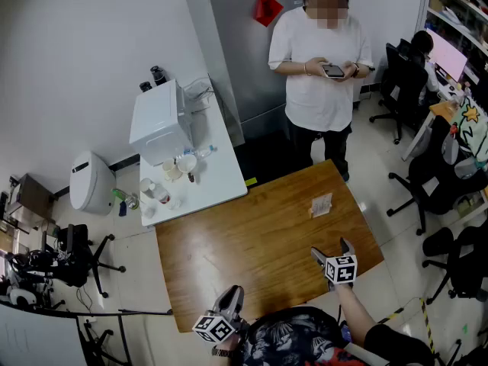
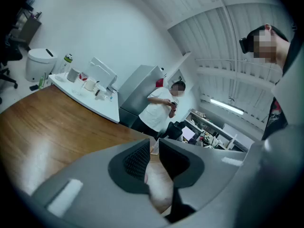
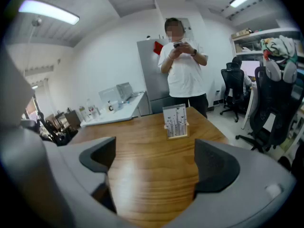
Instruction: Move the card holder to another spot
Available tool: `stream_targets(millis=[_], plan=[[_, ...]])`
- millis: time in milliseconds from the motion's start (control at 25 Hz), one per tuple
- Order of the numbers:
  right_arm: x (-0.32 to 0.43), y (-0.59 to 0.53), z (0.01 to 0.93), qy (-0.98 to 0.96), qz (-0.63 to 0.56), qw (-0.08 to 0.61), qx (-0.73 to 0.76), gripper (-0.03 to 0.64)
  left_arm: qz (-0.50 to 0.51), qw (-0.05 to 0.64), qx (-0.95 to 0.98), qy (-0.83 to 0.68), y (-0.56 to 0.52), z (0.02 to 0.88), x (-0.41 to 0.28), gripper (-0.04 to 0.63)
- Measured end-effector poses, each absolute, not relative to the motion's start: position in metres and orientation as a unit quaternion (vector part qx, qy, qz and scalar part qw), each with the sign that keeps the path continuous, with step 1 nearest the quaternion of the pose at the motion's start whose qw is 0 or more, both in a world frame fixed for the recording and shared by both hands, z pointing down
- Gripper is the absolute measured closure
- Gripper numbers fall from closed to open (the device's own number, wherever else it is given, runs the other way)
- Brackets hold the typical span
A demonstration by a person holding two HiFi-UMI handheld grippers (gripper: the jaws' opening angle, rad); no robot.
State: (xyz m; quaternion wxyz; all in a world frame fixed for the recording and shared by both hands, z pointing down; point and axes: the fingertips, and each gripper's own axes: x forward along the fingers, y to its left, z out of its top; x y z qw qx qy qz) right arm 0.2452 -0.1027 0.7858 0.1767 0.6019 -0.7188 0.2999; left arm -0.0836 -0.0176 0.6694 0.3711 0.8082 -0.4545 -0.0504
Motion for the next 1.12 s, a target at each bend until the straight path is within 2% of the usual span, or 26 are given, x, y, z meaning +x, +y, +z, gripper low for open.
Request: stream_targets(millis=[120, 160, 360, 680, 720, 880, 1120], plan=[[0.282, -0.149, 0.825, -0.706, 0.285, 0.226, 0.608, 0.041, -0.052, 0.373, 0.801, -0.465, -0.014, 0.68, -0.077, 0.538], [0.292, -0.166, 0.837, -0.703, 0.281, 0.239, 0.609, 0.037, -0.048, 0.374, 0.796, -0.473, -0.014, 0.681, -0.076, 0.538], [0.301, -0.251, 0.888, -0.699, 0.269, 0.282, 0.6, 0.035, -0.037, 0.377, 0.765, -0.521, -0.008, 0.681, -0.09, 0.538], [0.311, -0.308, 0.923, -0.683, 0.279, 0.319, 0.595, 0.037, -0.023, 0.378, 0.742, -0.553, 0.007, 0.686, -0.081, 0.535], [0.311, -0.312, 0.927, -0.681, 0.277, 0.322, 0.597, 0.066, -0.019, 0.376, 0.744, -0.553, 0.007, 0.685, -0.079, 0.53], [0.308, -0.294, 0.933, -0.684, 0.271, 0.319, 0.597, 0.078, -0.01, 0.372, 0.755, -0.54, 0.006, 0.683, -0.066, 0.526], [0.316, -0.203, 0.912, -0.668, 0.282, 0.283, 0.628, 0.078, -0.037, 0.374, 0.773, -0.511, -0.013, 0.684, -0.066, 0.526]])
